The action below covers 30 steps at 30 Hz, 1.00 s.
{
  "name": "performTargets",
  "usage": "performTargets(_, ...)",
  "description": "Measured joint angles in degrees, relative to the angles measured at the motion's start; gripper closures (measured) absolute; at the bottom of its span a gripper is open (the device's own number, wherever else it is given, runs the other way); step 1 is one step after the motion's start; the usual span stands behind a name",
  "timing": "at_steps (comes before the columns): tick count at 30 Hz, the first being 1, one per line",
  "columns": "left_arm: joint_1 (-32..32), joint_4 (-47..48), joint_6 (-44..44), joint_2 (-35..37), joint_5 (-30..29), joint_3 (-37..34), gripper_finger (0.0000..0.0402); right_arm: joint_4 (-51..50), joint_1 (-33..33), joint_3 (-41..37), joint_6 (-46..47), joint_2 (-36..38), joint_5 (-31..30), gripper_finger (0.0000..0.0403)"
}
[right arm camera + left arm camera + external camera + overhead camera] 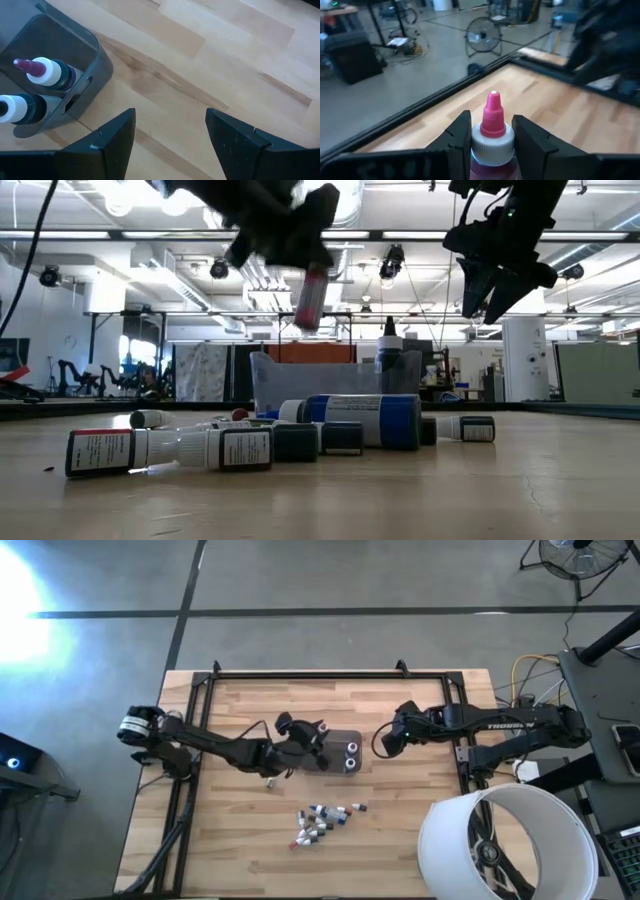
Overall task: Pick & Place food coloring
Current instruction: Put the large pink food coloring bottle in the black bin
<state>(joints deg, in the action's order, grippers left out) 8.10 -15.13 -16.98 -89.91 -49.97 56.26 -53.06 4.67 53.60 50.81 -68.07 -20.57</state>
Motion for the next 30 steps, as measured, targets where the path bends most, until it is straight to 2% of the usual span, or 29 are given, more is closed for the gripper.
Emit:
performTargets(17, -5.86, -21.11, -3.71, -0.07, 0.67, -18.86, 0.0317, -0.09, 0.35, 0.04, -0.7, 0.06, -0.38, 0.0168)
performTargets(24, -6.06, -21.91, -3.84, -0.16, 3.09, -20.47, 0.0317, -0.26, 0.37, 0.04, -0.68, 0.02, -0.13, 0.0168)
performTargets(30, -6.04, -22.4, -4.96, -3.29, 4.05, -20.63, 0.0308, -0.28, 0.37, 0.04, -0.72, -0.02, -0.08, 0.0168)
